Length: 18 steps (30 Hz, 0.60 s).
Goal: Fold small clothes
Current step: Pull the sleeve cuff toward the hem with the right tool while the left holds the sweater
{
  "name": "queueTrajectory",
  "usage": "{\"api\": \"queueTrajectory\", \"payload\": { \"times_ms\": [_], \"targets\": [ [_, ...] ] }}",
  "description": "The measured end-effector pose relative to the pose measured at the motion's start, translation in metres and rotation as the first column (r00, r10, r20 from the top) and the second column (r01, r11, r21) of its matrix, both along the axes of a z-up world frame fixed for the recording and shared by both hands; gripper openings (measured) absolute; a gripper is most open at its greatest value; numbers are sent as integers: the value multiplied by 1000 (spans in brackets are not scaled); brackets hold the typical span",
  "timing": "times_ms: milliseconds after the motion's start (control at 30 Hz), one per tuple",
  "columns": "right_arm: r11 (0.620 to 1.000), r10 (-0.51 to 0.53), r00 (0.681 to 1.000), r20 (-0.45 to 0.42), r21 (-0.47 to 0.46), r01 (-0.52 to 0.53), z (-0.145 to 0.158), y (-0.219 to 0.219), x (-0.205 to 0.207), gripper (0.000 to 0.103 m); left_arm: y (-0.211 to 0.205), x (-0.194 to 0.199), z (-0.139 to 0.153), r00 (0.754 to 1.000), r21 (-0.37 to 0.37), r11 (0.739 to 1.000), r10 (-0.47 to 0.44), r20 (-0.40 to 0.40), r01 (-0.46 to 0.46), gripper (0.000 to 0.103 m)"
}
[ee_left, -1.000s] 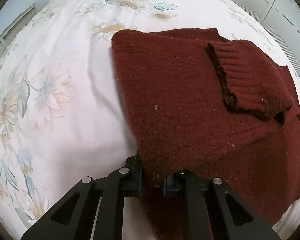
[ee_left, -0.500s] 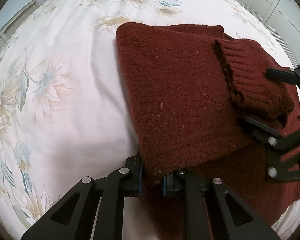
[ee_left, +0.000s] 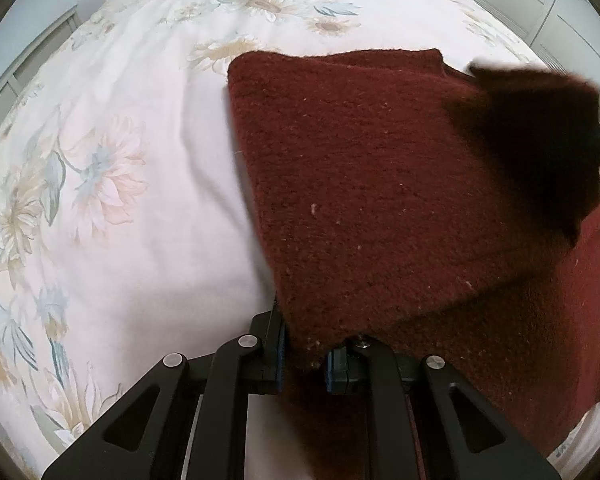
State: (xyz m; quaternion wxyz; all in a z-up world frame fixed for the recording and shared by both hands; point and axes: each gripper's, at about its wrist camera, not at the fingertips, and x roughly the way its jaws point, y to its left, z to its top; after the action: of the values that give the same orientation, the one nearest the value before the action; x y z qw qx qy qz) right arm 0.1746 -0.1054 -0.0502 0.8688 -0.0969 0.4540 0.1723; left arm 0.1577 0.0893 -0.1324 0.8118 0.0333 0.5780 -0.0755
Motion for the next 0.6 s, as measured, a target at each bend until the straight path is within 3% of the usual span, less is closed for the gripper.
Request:
{"api": "queueTrajectory", "payload": {
  "times_ms": [133, 267, 400, 600],
  "targets": [
    [989, -131, 991, 5, 68, 130, 17, -60, -4, 10, -2, -11, 3, 1000, 35, 999, -23, 18, 22, 12],
    [970, -225, 974, -21, 89, 226, 10, -108, -12, 10, -3, -28, 7, 999, 43, 999, -34, 28, 32, 12],
    [945, -300, 950, -87, 112, 308, -16, -142, -15, 10, 0, -32, 5, 999, 57, 998, -36, 29, 34, 12],
    [926, -353, 915, -196, 70, 372, -71, -169, -23, 9, -7, -25, -5, 999, 77, 996, -39, 11, 39, 12]
  ]
}}
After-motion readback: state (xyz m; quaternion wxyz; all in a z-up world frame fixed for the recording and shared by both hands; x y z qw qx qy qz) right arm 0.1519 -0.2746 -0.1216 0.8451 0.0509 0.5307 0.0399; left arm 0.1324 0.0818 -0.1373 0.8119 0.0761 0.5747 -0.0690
